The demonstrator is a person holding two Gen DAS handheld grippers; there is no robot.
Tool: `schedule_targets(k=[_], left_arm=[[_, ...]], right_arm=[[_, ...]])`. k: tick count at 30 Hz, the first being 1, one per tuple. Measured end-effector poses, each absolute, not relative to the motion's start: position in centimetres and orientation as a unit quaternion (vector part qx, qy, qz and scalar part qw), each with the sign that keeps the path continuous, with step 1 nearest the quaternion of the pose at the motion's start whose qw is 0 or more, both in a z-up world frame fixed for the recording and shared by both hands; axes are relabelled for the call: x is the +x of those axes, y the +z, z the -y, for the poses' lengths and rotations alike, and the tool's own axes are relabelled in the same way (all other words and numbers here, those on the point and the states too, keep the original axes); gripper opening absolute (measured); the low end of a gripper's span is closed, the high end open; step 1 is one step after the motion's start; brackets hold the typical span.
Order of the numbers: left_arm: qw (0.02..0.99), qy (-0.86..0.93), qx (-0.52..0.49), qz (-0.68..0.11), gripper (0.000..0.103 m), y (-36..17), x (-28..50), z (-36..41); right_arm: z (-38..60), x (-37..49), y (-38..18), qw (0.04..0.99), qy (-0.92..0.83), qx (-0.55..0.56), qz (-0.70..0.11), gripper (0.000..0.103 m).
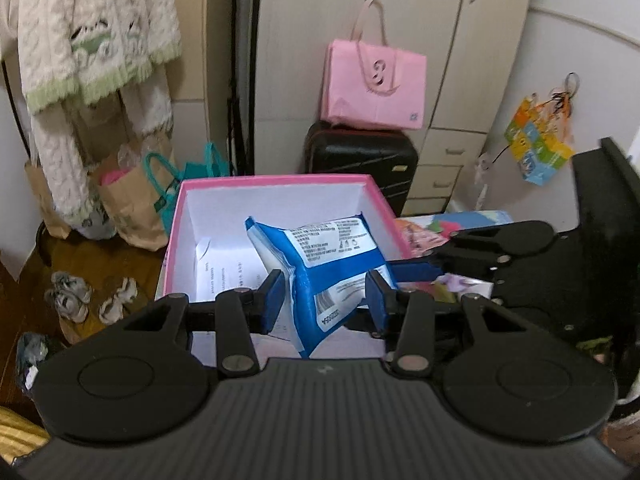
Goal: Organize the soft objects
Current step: 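Lower the blue pack into the box and open both tools, then move both tools back toward the orange sponge and plush toys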
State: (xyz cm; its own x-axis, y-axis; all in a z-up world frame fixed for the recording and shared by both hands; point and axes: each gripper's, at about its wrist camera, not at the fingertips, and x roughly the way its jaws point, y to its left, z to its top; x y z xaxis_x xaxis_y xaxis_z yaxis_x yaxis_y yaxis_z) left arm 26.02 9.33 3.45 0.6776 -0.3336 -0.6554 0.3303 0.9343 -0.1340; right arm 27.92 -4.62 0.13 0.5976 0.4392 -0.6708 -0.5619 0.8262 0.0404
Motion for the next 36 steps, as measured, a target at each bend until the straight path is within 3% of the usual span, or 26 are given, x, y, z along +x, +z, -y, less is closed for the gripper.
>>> schedule_targets(k=[10,20,24,36], left_arm=[[0.891,-0.167,-0.008,-0.421,0.041,-0.4,31.3,-9.4],[0.883,-0.168,0.0,-0.439,0.044,-1.8,32.5,-9.2],[0.899,-0.159,0.027,-0.407,0.054,-0.5,31.1,-9.1],[0.909,-0.172,0.021,-0.378,0.058,4.2,24.7,-11.0]], right_arm=[[0.9,30.5,-1.3,0.867,0.239,-0.202,-0.388,0.05],[1.1,30.9,-1.9,0.848,0.261,-0.195,-0.419,0.052],[1.0,30.0,-1.6,0.849,0.264,-0.208,-0.408,0.054],[4.7,24.9,2.9,0.864,0.31,-0.139,-0.372,0.054]])
